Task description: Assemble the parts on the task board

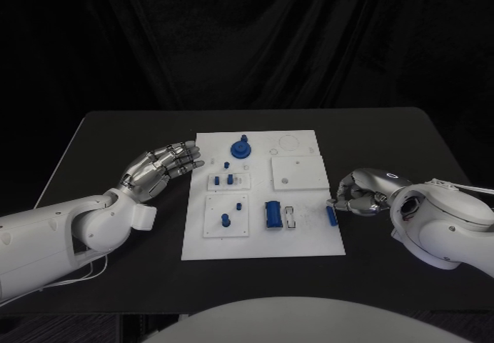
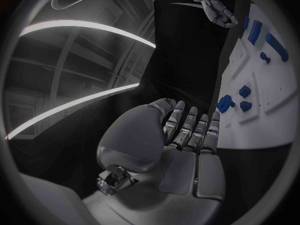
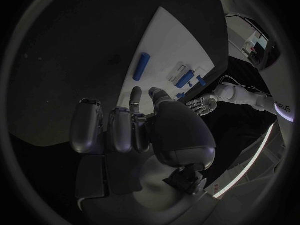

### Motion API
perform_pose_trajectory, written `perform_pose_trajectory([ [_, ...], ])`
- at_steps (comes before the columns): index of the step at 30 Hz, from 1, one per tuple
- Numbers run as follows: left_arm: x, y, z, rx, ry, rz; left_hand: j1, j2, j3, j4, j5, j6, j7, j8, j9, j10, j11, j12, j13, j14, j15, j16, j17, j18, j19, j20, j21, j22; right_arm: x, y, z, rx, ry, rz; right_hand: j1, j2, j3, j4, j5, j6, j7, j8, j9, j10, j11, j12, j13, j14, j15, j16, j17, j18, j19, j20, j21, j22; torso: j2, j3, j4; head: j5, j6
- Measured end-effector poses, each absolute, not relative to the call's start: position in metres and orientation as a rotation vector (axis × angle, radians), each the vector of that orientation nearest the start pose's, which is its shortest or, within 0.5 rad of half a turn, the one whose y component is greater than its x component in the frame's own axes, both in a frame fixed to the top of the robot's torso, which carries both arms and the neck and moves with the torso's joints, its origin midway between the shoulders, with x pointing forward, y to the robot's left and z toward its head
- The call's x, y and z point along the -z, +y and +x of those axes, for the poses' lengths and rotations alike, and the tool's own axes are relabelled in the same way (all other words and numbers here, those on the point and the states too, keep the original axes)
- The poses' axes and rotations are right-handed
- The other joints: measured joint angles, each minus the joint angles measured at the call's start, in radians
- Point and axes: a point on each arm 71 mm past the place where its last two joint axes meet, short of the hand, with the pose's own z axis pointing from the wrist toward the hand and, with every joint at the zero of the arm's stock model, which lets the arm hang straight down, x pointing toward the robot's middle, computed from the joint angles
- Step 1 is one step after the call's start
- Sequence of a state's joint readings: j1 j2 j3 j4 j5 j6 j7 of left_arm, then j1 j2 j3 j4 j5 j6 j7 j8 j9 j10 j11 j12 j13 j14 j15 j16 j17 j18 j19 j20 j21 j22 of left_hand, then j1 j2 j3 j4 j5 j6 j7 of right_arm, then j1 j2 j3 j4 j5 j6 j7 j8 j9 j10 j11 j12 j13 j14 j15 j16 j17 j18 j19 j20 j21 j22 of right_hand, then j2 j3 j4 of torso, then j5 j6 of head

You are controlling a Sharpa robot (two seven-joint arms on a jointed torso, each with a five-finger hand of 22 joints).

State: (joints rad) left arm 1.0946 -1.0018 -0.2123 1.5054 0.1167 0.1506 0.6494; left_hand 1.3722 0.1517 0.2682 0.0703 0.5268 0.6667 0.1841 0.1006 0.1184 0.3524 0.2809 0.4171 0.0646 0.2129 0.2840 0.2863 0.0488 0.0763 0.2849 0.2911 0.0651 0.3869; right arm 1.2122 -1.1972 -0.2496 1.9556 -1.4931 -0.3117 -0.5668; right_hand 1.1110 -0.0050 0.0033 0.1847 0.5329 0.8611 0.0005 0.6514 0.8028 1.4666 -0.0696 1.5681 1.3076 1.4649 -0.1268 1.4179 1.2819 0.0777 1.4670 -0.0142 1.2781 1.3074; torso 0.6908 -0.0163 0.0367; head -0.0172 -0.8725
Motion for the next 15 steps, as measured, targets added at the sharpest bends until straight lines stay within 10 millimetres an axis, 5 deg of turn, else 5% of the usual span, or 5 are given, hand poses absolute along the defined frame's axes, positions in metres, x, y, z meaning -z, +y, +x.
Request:
perform_pose_trajectory([
  [15,0.265,0.282,0.429,1.859,1.416,-1.268,0.0,0.0,0.003,-0.003,0.0,0.0,0.0,0.0,0.0,0.0,0.0,0.0,0.0,0.0,0.0,0.0,0.0,0.0,0.0,0.0,0.0,0.0,0.237,-0.256,0.37,-0.238,1.989,0.009,0.0,0.0,0.0,0.017,-0.009,-0.004,0.004,-0.008,-0.007,0.0,0.0,0.0,0.0,0.0,0.0,0.0,-0.007,0.0,0.0,0.0,0.0,0.0,-0.001,0.0014,-0.0012,0.002,0.0],
])
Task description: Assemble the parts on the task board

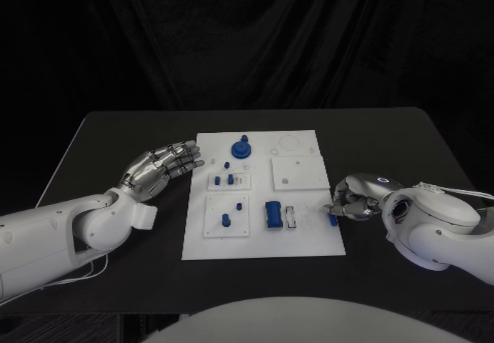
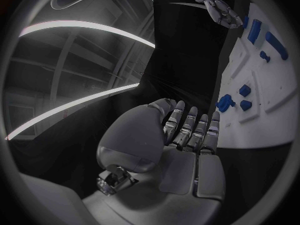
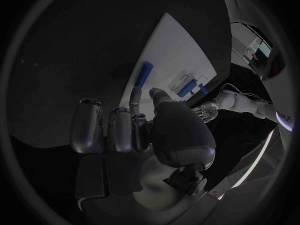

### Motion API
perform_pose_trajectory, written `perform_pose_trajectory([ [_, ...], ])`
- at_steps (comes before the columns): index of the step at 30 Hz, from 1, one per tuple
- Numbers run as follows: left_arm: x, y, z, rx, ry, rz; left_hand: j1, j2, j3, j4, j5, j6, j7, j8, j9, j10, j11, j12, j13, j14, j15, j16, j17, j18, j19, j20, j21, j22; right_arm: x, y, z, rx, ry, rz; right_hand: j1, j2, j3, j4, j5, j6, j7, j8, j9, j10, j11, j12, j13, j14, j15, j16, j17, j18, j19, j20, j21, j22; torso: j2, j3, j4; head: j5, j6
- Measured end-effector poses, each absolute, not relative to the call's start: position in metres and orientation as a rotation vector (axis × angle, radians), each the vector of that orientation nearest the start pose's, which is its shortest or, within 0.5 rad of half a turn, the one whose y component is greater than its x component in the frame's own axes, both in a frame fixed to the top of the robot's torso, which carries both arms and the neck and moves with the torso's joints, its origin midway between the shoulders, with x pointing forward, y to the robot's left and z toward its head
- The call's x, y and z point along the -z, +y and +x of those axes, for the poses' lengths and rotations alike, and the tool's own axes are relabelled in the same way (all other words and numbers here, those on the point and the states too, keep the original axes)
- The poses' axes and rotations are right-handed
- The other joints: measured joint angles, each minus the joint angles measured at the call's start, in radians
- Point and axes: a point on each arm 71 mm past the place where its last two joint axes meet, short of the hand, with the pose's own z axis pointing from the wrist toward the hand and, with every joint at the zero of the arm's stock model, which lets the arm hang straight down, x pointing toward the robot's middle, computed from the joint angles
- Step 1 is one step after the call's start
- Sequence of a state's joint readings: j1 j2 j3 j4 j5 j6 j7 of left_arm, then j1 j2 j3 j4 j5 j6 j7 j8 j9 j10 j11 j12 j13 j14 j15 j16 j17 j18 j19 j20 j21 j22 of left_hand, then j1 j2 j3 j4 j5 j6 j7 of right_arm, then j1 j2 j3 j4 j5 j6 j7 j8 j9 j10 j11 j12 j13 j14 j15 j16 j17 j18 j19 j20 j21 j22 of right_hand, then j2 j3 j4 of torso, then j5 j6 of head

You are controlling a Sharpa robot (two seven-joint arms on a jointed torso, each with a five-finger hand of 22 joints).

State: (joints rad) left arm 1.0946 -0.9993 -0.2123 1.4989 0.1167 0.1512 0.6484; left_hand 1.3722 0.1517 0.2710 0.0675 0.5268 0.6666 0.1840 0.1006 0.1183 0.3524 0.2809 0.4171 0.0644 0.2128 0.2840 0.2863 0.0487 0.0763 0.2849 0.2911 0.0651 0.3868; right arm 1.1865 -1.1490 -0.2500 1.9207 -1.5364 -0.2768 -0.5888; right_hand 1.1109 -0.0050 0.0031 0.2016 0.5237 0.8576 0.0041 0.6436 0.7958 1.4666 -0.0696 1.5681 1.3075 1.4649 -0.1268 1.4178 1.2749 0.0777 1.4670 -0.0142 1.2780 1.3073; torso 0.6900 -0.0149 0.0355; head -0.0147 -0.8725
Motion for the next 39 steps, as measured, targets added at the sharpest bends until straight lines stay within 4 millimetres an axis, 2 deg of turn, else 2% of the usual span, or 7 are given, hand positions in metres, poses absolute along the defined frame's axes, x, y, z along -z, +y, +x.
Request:
perform_pose_trajectory([
  [5,0.265,0.281,0.429,1.86,1.418,-1.268,0.0,0.0,0.0,0.0,0.0,0.0,0.0,0.0,0.0,0.0,0.0,0.0,0.0,0.0,0.0,0.0,0.0,0.0,0.0,0.0,0.0,0.0,0.241,-0.254,0.372,-0.233,1.998,-0.003,0.0,0.0,0.0,0.008,-0.002,0.0,0.0,-0.012,-0.009,0.0,0.0,0.0,0.0,0.0,0.0,0.0,-0.011,0.0,0.0,0.0,-0.004,0.0,0.001,0.0001,0.0007,-0.002,0.0],
  [7,0.265,0.281,0.429,1.86,1.419,-1.268,0.0,0.0,0.0,0.0,0.0,0.0,0.0,0.0,0.0,0.0,0.0,0.0,0.0,0.0,0.0,0.0,0.0,0.0,0.0,0.0,0.0,0.0,0.242,-0.253,0.372,-0.23,2.005,-0.009,0.006,-0.006,0.004,0.018,-0.002,-0.004,0.007,-0.037,-0.03,0.0,0.011,0.0,0.0,0.004,0.004,-0.007,-0.022,0.0,0.0,0.0,-0.013,0.0,0.001,0.0002,0.001,-0.002,0.0],
  [16,0.266,0.28,0.43,1.859,1.424,-1.269,0.0,0.0,0.0,0.0,0.0,0.0,0.0,0.0,0.0,0.0,0.0,0.0,0.0,0.0,0.0,0.0,0.0,0.0,0.0,0.0,0.0,0.0,0.248,-0.245,0.374,-0.233,2.028,-0.04,0.051,-0.02,0.023,0.021,0.044,0.011,0.022,-0.098,-0.091,0.0,0.018,0.0,0.0,0.003,0.01,-0.02,-0.049,0.0,0.0,0.007,-0.024,0.001,0.001,0.0005,-0.0001,-0.001,0.0],
  [28,0.267,0.28,0.43,1.859,1.434,-1.274,0.0,0.0,0.003,0.003,0.0,0.0,0.0,0.0,0.0,0.0,0.0,0.0,0.0,0.0,0.0,0.0,0.0,0.0,0.0,0.0,0.0,-0.001,0.25,-0.234,0.377,-0.247,2.037,-0.076,0.089,-0.029,0.042,0.002,0.044,0.018,0.026,-0.118,-0.106,0.0,0.018,0.0,0.0,-0.001,0.014,-0.024,-0.058,0.0,0.0,0.007,-0.029,0.001,0.0,0.0008,-0.0007,-0.001,0.0],
  [32,0.268,0.279,0.43,1.86,1.438,-1.275,0.0,0.0,0.004,0.001,0.0,0.0,0.0,0.0,0.0,0.0,0.0,0.0,0.0,0.0,0.0,0.0,0.0,0.0,0.0,0.0,0.0,-0.002,0.25,-0.231,0.378,-0.251,2.039,-0.087,0.122,-0.034,0.064,-0.02,0.02,0.031,0.023,-0.121,-0.106,0.0,0.018,0.0,0.0,-0.001,0.014,-0.024,-0.061,0.0,0.0,0.007,-0.029,0.001,0.0,0.0012,-0.0001,-0.002,0.0],
  [34,0.268,0.278,0.43,1.861,1.44,-1.276,0.0,0.0,0.006,0.0,0.0,0.0,0.0,0.0,0.0,0.0,0.0,0.0,0.0,0.0,0.0,0.0,0.0,0.0,0.0,0.0,0.0,-0.002,0.25,-0.229,0.379,-0.257,2.039,-0.094,0.152,-0.035,0.09,-0.046,-0.014,0.037,0.022,-0.124,-0.106,0.0,0.018,0.0,0.0,-0.001,0.014,-0.024,-0.06,0.0,0.0,0.007,-0.029,0.001,-0.001,0.0012,-0.0001,-0.002,0.0],
  [39,0.268,0.278,0.43,1.861,1.444,-1.278,0.0,0.0,0.006,0.0,0.0,0.0,0.0,0.0,0.0,0.002,0.002,0.0,0.0,0.0,0.0,0.0,0.0,0.0,0.0,0.0,0.0,-0.003,0.25,-0.226,0.379,-0.268,2.035,-0.104,0.198,-0.05,0.115,-0.049,0.048,0.048,0.018,-0.13,-0.111,0.0,0.018,0.0,0.0,-0.001,0.014,-0.024,-0.057,0.0,0.0,0.007,-0.029,0.001,-0.001,0.001,0.0002,-0.001,0.0],
])
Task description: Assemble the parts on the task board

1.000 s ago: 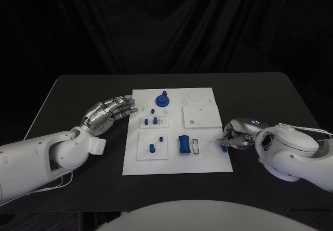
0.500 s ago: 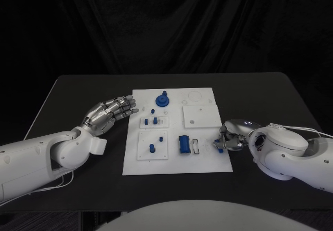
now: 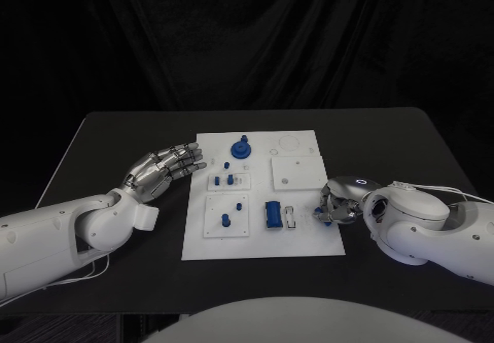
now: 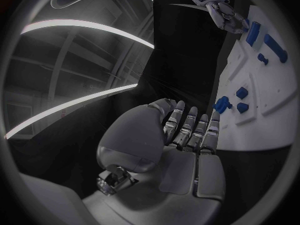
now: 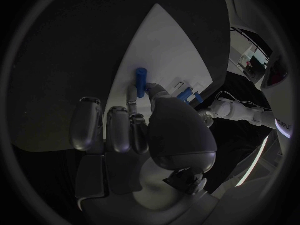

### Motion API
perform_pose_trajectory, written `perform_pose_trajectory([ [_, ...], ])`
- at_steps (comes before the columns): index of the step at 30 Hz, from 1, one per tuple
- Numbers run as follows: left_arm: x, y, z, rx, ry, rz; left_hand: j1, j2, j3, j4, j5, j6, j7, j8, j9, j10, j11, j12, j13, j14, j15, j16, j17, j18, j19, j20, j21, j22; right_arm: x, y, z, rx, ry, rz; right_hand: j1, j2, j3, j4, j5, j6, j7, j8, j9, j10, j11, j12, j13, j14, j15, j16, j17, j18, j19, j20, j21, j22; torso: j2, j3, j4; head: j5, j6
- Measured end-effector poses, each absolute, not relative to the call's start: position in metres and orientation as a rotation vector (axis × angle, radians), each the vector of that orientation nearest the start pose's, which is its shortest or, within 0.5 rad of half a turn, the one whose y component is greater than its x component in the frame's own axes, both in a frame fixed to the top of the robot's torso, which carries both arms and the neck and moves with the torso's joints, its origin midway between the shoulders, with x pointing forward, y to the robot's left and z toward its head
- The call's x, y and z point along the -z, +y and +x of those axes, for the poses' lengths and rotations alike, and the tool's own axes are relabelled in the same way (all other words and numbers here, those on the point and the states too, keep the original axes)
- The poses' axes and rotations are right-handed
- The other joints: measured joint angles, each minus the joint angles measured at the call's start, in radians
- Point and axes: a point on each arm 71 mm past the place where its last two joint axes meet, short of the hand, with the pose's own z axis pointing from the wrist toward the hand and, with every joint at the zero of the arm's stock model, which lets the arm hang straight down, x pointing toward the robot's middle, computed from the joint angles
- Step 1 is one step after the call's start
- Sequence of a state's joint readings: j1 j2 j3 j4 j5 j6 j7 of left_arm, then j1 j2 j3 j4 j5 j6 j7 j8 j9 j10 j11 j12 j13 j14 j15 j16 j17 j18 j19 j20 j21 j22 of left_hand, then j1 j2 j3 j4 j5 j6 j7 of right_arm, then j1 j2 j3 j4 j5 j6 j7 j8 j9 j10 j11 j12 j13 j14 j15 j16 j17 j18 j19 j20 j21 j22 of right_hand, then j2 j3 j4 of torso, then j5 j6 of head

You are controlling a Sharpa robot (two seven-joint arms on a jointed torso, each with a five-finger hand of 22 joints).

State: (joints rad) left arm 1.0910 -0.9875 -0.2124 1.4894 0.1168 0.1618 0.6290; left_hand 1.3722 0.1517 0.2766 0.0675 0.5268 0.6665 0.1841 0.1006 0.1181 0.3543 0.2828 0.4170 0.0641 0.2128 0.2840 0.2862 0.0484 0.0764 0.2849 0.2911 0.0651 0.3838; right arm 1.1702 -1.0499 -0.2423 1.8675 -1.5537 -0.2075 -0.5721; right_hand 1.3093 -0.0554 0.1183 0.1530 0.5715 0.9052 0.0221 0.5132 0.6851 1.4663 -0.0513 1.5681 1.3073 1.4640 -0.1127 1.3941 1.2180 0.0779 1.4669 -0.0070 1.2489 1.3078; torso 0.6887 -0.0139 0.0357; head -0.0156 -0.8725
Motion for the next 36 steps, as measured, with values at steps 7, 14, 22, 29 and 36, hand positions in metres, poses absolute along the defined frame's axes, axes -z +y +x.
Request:
perform_pose_trajectory([
  [7,0.269,0.278,0.429,1.861,1.447,-1.28,-0.004,0.004,0.007,0.001,0.0,0.0,0.0,0.0,0.0,0.002,0.002,0.004,0.0,0.0,0.0,0.0,0.0,0.0,0.0,0.0,0.0,0.0,0.252,-0.226,0.379,-0.317,2.029,-0.075,-0.013,-0.029,0.057,0.057,0.051,0.003,0.0,0.011,-0.026,0.0,0.0,0.0,0.0,0.001,0.002,0.011,0.023,0.0,0.0,0.0,0.02,0.0,0.0,-0.0009,-0.0005,0.004,0.0],
  [14,0.269,0.278,0.429,1.862,1.45,-1.281,-0.004,0.004,0.015,0.004,0.0,0.0,0.0,0.0,0.0,0.005,0.005,0.01,0.0,0.0,0.0,0.0,0.0,0.0,0.0,0.0,0.0,-0.003,0.256,-0.228,0.378,-0.446,2.058,0.094,-0.091,-0.041,0.171,0.017,0.087,0.008,0.005,-0.004,-0.039,0.0,0.0,0.0,0.0,0.001,0.001,0.023,0.042,0.0,0.0,0.0,0.025,0.0,0.0,-0.0007,-0.0004,0.007,0.0],
  [22,0.27,0.278,0.429,1.862,1.452,-1.282,-0.008,0.008,0.016,0.006,0.0,0.0,0.0,0.0,0.0,0.009,0.009,0.012,0.001,0.0,0.0,0.0,0.0,0.0,0.0,0.0,0.0,-0.003,0.256,-0.224,0.376,-0.638,2.064,0.326,-0.127,-0.036,0.211,0.01,0.102,0.009,0.007,-0.008,-0.046,0.0,0.0,0.0,0.0,0.001,0.002,0.029,0.054,0.0,0.0,0.0,0.037,0.0,0.001,-0.0003,0.0,0.01,0.0],
  [29,0.27,0.278,0.429,1.862,1.452,-1.283,-0.008,0.008,0.016,0.006,0.0,0.002,-0.002,0.0,0.0,0.009,0.009,0.012,0.001,0.0,0.0,0.0,0.0,0.0,0.0,0.0,0.0,-0.003,0.256,-0.219,0.377,-0.745,2.06,0.452,-0.155,-0.034,0.233,-0.013,0.102,0.008,0.009,-0.018,-0.052,0.0,0.007,0.0,0.001,0.001,0.002,0.029,0.051,0.0,0.0,0.0,0.037,0.0,0.002,0.0,0.0009,0.009,0.0],
  [36,0.27,0.276,0.429,1.865,1.454,-1.282,-0.008,0.008,0.016,0.006,0.0,0.002,-0.002,0.0,0.0,0.009,0.009,0.012,0.001,0.0,0.0,0.0,0.0,0.0,0.0,0.0,0.0,-0.003,0.259,-0.215,0.38,-0.773,2.071,0.497,-0.172,-0.033,0.246,-0.025,0.082,0.006,0.011,-0.019,-0.055,0.0,0.007,0.0,0.001,0.001,0.002,0.029,0.04,0.0,-0.004,0.004,0.037,0.0,0.003,0.0,0.001,0.009,0.0],
])
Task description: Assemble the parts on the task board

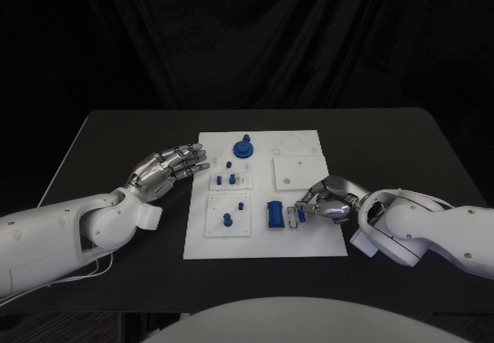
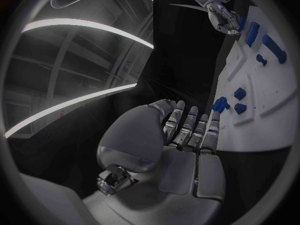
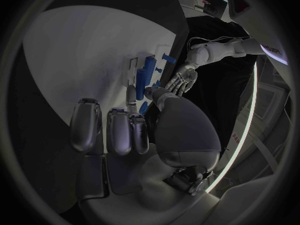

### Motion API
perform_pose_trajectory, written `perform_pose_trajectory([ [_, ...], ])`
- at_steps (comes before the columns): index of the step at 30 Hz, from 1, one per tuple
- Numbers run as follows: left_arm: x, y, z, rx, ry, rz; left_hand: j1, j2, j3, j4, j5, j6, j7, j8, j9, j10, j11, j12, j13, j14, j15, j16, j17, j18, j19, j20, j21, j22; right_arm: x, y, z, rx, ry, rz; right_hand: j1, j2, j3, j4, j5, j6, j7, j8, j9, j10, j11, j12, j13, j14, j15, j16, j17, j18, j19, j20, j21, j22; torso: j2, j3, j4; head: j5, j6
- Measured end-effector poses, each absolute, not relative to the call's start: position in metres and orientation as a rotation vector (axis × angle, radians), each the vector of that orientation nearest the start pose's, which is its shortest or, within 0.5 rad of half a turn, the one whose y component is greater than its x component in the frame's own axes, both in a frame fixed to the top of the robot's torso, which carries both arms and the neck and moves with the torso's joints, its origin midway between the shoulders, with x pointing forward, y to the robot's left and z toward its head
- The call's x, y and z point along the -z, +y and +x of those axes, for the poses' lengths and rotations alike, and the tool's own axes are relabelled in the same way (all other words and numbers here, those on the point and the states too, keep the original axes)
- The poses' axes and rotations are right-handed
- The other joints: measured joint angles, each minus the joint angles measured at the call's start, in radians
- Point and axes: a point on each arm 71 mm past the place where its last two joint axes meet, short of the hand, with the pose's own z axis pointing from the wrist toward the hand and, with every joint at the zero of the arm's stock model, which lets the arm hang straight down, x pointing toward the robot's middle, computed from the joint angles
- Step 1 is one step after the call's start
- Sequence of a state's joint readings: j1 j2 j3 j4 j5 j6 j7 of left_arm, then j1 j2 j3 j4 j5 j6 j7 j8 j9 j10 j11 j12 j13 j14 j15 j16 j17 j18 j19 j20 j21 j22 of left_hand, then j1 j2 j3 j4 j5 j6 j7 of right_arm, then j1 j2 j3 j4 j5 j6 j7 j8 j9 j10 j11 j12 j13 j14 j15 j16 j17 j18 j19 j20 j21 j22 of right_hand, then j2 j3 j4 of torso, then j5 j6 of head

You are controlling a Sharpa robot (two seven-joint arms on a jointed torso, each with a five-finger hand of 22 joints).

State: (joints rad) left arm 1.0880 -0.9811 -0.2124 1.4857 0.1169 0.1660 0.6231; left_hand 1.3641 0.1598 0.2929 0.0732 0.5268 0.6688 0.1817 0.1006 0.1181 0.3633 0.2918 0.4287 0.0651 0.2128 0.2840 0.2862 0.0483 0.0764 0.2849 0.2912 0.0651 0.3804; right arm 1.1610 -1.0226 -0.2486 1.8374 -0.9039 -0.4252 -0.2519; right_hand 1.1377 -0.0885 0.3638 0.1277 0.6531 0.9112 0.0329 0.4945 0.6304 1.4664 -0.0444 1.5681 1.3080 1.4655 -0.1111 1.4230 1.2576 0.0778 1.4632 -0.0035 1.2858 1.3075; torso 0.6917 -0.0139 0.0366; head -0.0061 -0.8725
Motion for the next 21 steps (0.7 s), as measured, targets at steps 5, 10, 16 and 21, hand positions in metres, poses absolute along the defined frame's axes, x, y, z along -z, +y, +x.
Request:
perform_pose_trajectory([
  [5,0.2714,0.2748,0.4296,1.866,1.456,-1.283,0.0,0.0,0.0,0.0,0.0,0.0,0.0,0.0,0.0,0.0,0.0,0.0,0.0,0.0,0.0,0.0,0.0,0.0,0.0,0.0,0.0,0.0,0.2605,-0.2126,0.3831,-0.77,2.072,0.484,-0.013,0.0,0.007,-0.007,-0.011,0.0,0.0,0.0,0.0,0.0,0.0,0.0,0.0,0.0,0.0,0.0,0.0,0.0,0.0,0.0,0.0,0.0,0.0,-0.0012,0.0001,-0.001,0.0],
  [10,0.2719,0.2744,0.4293,1.867,1.457,-1.284,0.0,0.0,0.0,0.0,0.0,0.0,0.0,0.0,0.0,0.0,0.0,0.0,0.0,0.0,0.0,0.0,0.0,0.0,0.0,0.0,0.0,0.0,0.262,-0.2103,0.3858,-0.759,2.073,0.448,-0.017,0.004,0.004,-0.013,-0.038,0.002,-0.002,-0.001,-0.001,0.0,0.0,0.0,0.0,0.0,0.0,0.0,-0.002,0.0,0.0,0.0,0.0,0.0,-0.001,-0.0023,0.0003,0.004,0.0],
  [16,0.272,0.2749,0.4291,1.867,1.457,-1.285,0.0,0.0,0.0,0.0,0.0,0.0,0.0,0.0,0.0,0.0,0.0,0.0,0.0,0.0,0.0,0.0,0.0,0.0,0.0,0.0,0.0,0.0,0.2642,-0.2097,0.3854,-0.738,2.084,0.413,-0.03,0.009,-0.01,-0.005,-0.097,0.006,-0.006,-0.001,-0.001,0.0,0.0,0.0,0.0,0.0,0.0,0.0,-0.007,0.0,0.0,0.0,0.0,0.0,-0.002,-0.0028,-0.0004,0.008,0.0],
  [21,0.2723,0.2751,0.4292,1.866,1.457,-1.285,0.0,0.0,0.002,0.001,0.0,0.0,0.0,0.0,0.0,0.0,0.0,0.0,0.0,0.0,0.0,0.0,0.0,0.0,0.0,0.0,0.0,0.0,0.2653,-0.2082,0.3851,-0.726,2.095,0.391,-0.045,0.008,-0.019,0.005,-0.142,0.009,-0.009,-0.001,-0.003,0.0,0.0,0.0,0.0,0.0,0.0,0.0,-0.01,0.0,0.0,0.0,0.0,0.0,-0.002,-0.003,-0.0001,0.006,0.0],
])
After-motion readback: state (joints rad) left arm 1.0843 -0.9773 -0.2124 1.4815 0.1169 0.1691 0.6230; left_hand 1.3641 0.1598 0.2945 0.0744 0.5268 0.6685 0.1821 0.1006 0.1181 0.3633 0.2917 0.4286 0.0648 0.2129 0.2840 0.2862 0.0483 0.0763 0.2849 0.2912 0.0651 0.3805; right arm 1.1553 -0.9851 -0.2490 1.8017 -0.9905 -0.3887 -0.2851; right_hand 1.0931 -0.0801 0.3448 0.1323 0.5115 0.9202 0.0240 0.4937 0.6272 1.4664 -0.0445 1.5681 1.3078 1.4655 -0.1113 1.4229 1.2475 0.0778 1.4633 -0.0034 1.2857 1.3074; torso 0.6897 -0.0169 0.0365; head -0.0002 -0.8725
